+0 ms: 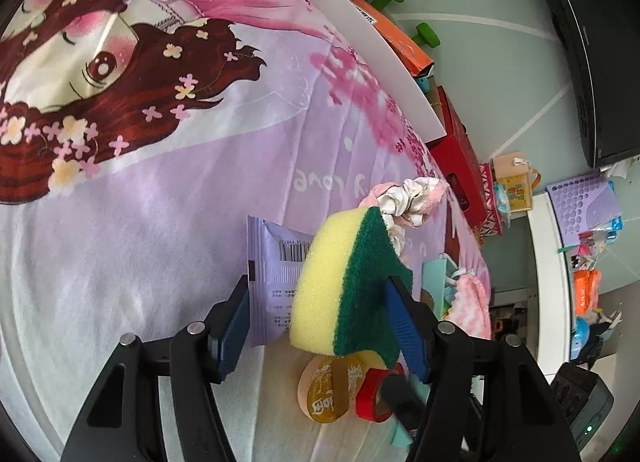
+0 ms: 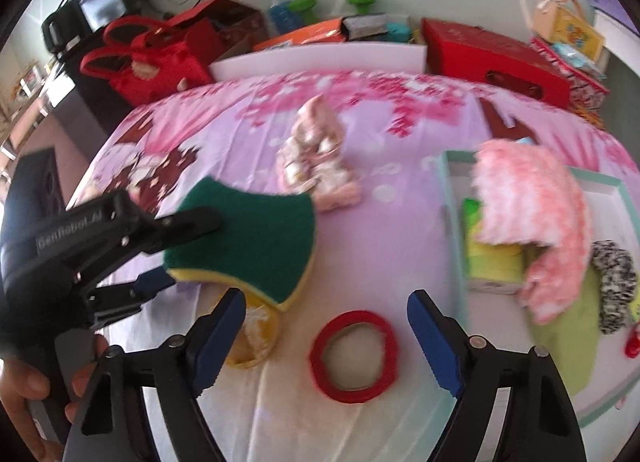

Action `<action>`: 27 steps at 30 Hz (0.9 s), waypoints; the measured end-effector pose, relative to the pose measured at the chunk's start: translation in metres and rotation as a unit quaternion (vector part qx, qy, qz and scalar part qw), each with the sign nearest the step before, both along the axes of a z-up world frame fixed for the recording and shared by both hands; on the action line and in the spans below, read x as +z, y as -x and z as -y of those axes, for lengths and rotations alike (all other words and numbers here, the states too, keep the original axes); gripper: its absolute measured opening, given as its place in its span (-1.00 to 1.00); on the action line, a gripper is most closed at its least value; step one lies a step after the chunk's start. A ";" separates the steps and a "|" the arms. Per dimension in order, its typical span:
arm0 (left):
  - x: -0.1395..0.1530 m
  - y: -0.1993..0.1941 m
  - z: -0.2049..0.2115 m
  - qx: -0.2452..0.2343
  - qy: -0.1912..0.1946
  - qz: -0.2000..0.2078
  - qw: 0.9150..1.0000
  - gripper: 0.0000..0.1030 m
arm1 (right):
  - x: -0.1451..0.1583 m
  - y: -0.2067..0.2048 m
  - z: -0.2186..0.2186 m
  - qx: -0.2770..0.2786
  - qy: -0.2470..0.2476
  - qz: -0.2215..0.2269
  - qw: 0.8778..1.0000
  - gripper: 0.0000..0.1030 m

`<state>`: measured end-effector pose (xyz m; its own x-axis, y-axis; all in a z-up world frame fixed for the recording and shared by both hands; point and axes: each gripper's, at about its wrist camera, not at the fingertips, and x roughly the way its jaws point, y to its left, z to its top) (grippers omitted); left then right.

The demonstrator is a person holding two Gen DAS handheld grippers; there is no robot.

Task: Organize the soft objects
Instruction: 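Grasp the green-yellow sponge with the left gripper while the right grasps the gold soap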

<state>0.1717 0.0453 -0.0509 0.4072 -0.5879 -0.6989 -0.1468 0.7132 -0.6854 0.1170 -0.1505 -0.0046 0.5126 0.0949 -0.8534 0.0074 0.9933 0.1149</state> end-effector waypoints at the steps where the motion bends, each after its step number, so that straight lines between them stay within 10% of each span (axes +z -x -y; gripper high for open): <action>1: 0.001 0.000 0.001 -0.002 -0.008 0.002 1.000 0.28 | -0.004 -0.001 -0.004 0.007 -0.003 -0.008 1.000 0.59; 27: 0.009 0.003 -0.021 0.024 -0.034 0.013 0.999 0.17 | -0.015 0.005 -0.047 0.088 0.000 -0.017 0.996 0.39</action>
